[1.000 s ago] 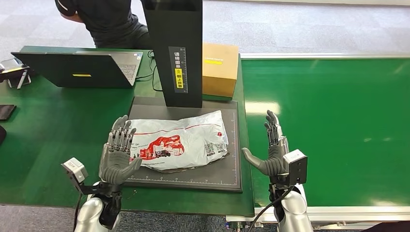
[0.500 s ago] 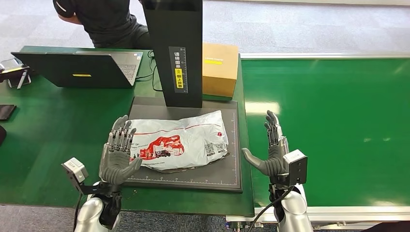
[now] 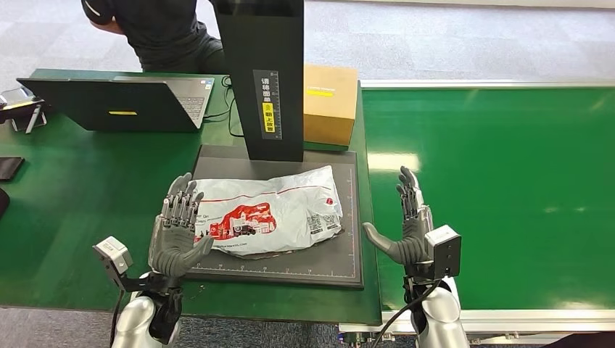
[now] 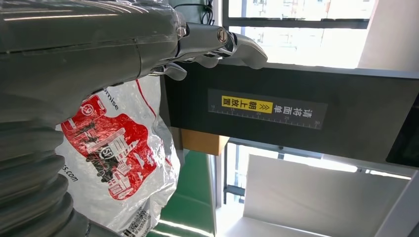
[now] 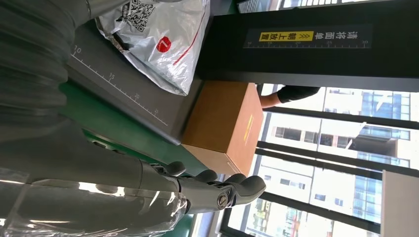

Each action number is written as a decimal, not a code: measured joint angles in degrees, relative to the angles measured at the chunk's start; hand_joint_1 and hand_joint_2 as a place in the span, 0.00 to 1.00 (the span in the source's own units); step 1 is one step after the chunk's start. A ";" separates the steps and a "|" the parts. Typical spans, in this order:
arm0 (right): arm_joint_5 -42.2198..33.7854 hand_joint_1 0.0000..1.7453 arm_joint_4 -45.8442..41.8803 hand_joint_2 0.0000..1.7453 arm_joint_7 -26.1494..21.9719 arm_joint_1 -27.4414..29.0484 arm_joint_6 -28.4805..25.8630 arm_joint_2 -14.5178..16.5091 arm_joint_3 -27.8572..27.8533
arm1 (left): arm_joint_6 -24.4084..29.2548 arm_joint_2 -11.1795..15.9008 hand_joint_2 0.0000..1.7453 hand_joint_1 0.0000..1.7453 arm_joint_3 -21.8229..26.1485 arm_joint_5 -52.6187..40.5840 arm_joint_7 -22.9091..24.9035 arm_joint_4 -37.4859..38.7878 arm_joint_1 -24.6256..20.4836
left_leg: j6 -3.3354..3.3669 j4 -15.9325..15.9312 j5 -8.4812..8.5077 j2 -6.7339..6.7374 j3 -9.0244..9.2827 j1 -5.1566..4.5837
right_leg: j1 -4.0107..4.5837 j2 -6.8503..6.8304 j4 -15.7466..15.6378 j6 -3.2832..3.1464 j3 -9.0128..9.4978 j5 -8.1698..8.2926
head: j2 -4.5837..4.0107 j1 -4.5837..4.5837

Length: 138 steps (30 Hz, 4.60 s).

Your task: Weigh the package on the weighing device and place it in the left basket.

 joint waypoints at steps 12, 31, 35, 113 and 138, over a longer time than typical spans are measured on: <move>-0.04 0.00 -0.02 1.00 -0.08 0.57 -0.26 0.00 0.00 | 9.87 -0.09 1.00 0.00 -0.60 -10.06 0.98 -0.01 0.03 | 0.00 0.00 0.00 0.00 0.00 0.00 | 0.00 0.00 0.00 0.00 0.00 0.00 | 0.00 0.00; 0.54 0.00 -0.02 1.00 -0.28 0.66 -1.07 0.00 -0.70 | 35.76 0.16 1.00 0.01 -9.61 -62.33 22.42 3.37 -2.21 | 0.00 0.00 0.00 0.00 0.01 0.00 | 0.00 0.00 0.00 0.00 0.00 0.00 | 0.00 0.00; 0.85 0.00 0.00 1.00 -0.33 0.66 -1.09 0.09 -0.72 | 35.07 0.15 1.00 0.77 -9.49 -61.67 22.71 4.63 -2.59 | 0.00 0.00 0.00 0.00 0.00 0.00 | 0.00 0.00 0.00 0.00 0.00 0.00 | 0.00 0.01; -3.30 0.00 0.79 1.00 -1.29 3.48 -6.31 0.12 0.49 | 63.14 12.30 0.00 0.00 22.88 -56.60 19.55 14.47 -12.66 | -0.10 0.00 0.04 0.07 0.02 0.06 | 0.07 0.05 0.11 -0.10 -0.04 -0.03 | 0.00 0.01; -3.58 0.00 0.79 1.00 -1.33 3.96 -6.91 -0.22 0.96 | 58.88 9.85 0.00 0.00 18.51 -38.80 9.77 8.41 -11.21 | -0.10 0.00 0.04 0.07 0.03 0.06 | 0.06 0.05 0.12 -0.10 -0.03 -0.02 | 0.00 0.01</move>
